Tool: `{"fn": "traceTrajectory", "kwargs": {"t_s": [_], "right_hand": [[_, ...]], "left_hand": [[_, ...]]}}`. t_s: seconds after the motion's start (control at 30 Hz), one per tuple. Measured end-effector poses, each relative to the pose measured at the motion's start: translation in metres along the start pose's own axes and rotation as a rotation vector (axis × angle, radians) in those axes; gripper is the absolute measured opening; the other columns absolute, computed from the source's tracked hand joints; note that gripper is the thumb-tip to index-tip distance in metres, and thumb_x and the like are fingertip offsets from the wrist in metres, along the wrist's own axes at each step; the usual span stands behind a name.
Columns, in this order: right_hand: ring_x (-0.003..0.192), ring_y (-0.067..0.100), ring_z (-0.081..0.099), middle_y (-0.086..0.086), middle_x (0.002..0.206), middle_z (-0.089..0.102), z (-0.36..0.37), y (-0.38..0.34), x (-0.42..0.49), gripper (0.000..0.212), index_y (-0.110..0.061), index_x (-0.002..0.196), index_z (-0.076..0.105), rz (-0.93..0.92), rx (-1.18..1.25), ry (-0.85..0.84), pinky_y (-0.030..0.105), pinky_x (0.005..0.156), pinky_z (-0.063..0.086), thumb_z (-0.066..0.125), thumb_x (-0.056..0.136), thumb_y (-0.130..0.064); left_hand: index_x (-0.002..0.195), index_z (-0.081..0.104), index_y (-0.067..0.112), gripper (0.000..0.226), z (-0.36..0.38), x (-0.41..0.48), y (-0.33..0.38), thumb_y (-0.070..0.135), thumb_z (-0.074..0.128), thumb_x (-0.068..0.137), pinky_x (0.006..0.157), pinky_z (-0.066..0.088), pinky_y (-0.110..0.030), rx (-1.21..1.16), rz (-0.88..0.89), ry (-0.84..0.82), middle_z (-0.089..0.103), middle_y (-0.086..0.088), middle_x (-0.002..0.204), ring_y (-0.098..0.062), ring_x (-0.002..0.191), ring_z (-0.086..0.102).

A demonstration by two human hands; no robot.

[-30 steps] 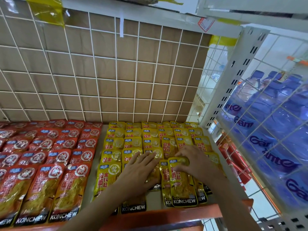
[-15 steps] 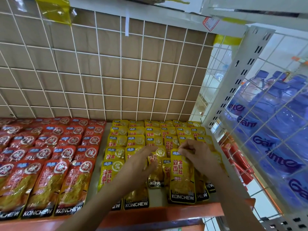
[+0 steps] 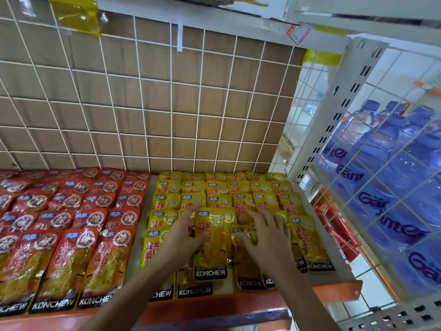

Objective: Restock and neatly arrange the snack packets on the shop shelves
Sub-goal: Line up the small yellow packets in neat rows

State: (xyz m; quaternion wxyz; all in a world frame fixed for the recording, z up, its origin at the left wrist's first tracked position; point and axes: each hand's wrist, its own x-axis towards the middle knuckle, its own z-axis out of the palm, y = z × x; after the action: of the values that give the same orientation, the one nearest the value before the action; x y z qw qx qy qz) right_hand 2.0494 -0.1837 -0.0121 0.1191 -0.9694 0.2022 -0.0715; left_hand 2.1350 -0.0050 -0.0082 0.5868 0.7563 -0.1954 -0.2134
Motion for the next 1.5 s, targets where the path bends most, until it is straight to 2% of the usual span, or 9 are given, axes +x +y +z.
{"fn": "traceTrajectory", "kwargs": {"t_s": [0.1, 0.27, 0.43, 0.63, 0.83, 1.03, 1.27, 1.4, 1.5], "right_hand": [[0.143, 0.022, 0.003, -0.004, 0.153, 0.016, 0.005, -0.001, -0.006, 0.091, -0.033, 0.142, 0.026, 0.013, -0.123, -0.122, 0.051, 0.113, 0.002, 0.006, 0.064, -0.074], [0.144, 0.02, -0.003, -0.007, 0.155, 0.012, -0.001, -0.002, -0.006, 0.107, -0.033, 0.146, 0.017, -0.052, -0.213, -0.249, 0.053, 0.111, -0.008, 0.003, 0.05, -0.077], [0.14, 0.017, 0.014, -0.005, 0.148, 0.025, -0.007, -0.003, 0.002, 0.08, -0.028, 0.145, 0.023, -0.094, -0.223, -0.265, 0.047, 0.115, -0.001, 0.044, 0.079, -0.067], [0.132, 0.016, 0.027, -0.005, 0.138, 0.034, -0.001, -0.009, 0.003, 0.089, -0.028, 0.139, 0.033, -0.104, -0.202, -0.188, 0.046, 0.115, 0.009, 0.014, 0.062, -0.069], [0.131, 0.014, 0.03, -0.007, 0.135, 0.037, -0.003, -0.001, 0.002, 0.063, -0.03, 0.137, 0.034, -0.094, -0.142, -0.159, 0.041, 0.114, 0.01, 0.037, 0.079, -0.055], [0.131, 0.013, 0.03, -0.008, 0.133, 0.039, -0.005, 0.001, 0.002, 0.056, -0.032, 0.138, 0.035, -0.094, -0.104, -0.151, 0.038, 0.115, 0.01, 0.046, 0.085, -0.05], [0.131, 0.012, 0.03, -0.008, 0.132, 0.039, -0.005, 0.002, 0.002, 0.052, -0.031, 0.137, 0.035, -0.105, -0.064, -0.13, 0.038, 0.115, 0.011, 0.047, 0.089, -0.046], [0.129, 0.012, 0.031, -0.008, 0.13, 0.04, -0.004, 0.004, 0.002, 0.051, -0.03, 0.136, 0.037, -0.12, -0.039, -0.123, 0.038, 0.115, 0.014, 0.046, 0.088, -0.047], [0.129, 0.012, 0.032, -0.009, 0.129, 0.04, -0.003, 0.005, 0.003, 0.051, -0.03, 0.135, 0.038, -0.131, -0.025, -0.122, 0.037, 0.115, 0.013, 0.046, 0.088, -0.048]], "left_hand": [[0.138, 0.036, 0.03, 0.062, -0.004, -0.001, -0.004, 0.006, 0.062, 0.087, 0.058, 0.053, -0.021, 0.027, -0.005, 0.015, 0.064, 0.001, 0.089, -0.006, 0.073, 0.067], [0.138, 0.033, 0.033, 0.064, -0.005, 0.001, -0.01, 0.009, 0.062, 0.087, 0.062, 0.056, -0.024, 0.04, -0.023, 0.011, 0.062, -0.004, 0.102, -0.012, 0.083, 0.066], [0.135, 0.034, 0.039, 0.063, -0.006, 0.001, -0.01, 0.012, 0.063, 0.087, 0.068, 0.058, -0.031, 0.058, -0.009, 0.001, 0.061, -0.006, 0.109, -0.015, 0.089, 0.065], [0.139, 0.032, 0.033, 0.064, -0.003, -0.002, -0.007, 0.01, 0.062, 0.087, 0.056, 0.053, -0.021, 0.075, 0.013, -0.008, 0.064, 0.005, 0.084, -0.003, 0.069, 0.065], [0.138, 0.033, 0.034, 0.065, 0.009, -0.002, -0.009, 0.02, 0.067, 0.085, 0.067, 0.057, -0.025, 0.157, 0.005, -0.009, 0.054, -0.002, 0.121, -0.008, 0.083, 0.063], [0.136, 0.034, 0.032, 0.064, 0.027, -0.004, -0.004, 0.021, 0.069, 0.083, 0.066, 0.052, -0.018, 0.333, 0.06, 0.06, 0.05, 0.01, 0.113, -0.008, 0.094, 0.056], [0.136, 0.038, 0.026, 0.067, 0.032, -0.003, -0.007, 0.047, 0.066, 0.079, 0.101, 0.029, -0.028, 0.802, 0.182, 0.21, 0.046, 0.009, 0.13, -0.014, 0.122, 0.038], [0.105, 0.064, 0.019, 0.068, 0.036, 0.003, -0.017, 0.061, 0.076, 0.054, 0.083, 0.048, -0.038, 1.007, 0.283, 0.31, 0.059, 0.004, 0.106, -0.021, 0.1, 0.058], [0.099, 0.066, 0.018, 0.061, 0.041, 0.004, -0.021, 0.068, 0.058, 0.065, 0.081, 0.051, -0.041, 1.084, 0.338, 0.336, 0.064, 0.0, 0.107, -0.024, 0.102, 0.062]]}}
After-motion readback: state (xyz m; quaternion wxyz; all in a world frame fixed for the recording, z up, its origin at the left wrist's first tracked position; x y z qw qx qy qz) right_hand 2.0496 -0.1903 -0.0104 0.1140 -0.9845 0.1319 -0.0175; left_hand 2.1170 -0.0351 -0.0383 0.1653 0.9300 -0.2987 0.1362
